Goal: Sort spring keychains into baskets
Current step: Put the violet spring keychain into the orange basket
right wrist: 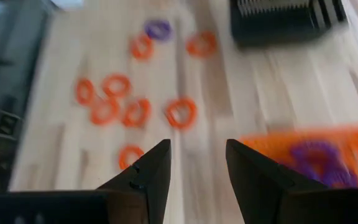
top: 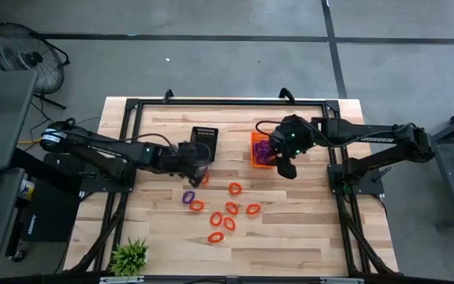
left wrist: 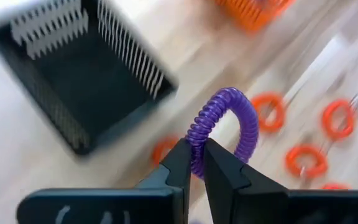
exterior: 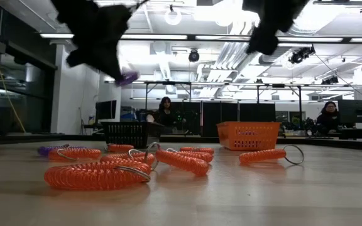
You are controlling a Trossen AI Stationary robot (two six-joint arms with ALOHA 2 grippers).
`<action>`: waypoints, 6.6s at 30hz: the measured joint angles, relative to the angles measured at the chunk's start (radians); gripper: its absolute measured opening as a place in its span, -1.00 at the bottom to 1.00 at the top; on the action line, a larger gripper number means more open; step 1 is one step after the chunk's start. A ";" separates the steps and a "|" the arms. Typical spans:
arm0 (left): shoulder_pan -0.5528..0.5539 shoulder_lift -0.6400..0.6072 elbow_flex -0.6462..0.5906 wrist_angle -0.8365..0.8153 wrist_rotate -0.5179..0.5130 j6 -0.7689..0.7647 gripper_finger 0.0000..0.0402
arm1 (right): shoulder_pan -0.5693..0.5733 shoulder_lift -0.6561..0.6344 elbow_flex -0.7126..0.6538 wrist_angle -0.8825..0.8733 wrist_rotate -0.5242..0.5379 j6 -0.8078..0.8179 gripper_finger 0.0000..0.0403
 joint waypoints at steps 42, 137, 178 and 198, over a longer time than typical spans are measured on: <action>0.119 0.010 0.246 0.417 0.074 0.634 -0.86 | -0.061 0.118 -0.001 0.752 -0.196 0.040 -0.26; 0.117 -0.267 0.245 -0.203 -0.206 0.483 -0.04 | -0.272 0.160 0.000 0.064 0.098 0.033 -0.84; 0.117 -0.323 -0.199 -0.043 0.180 0.188 -0.04 | -0.216 0.162 -0.229 0.233 0.087 0.112 -0.16; 0.087 -0.036 -0.196 -0.112 0.390 0.081 -0.04 | -0.216 0.161 -0.229 0.231 0.013 0.106 -0.15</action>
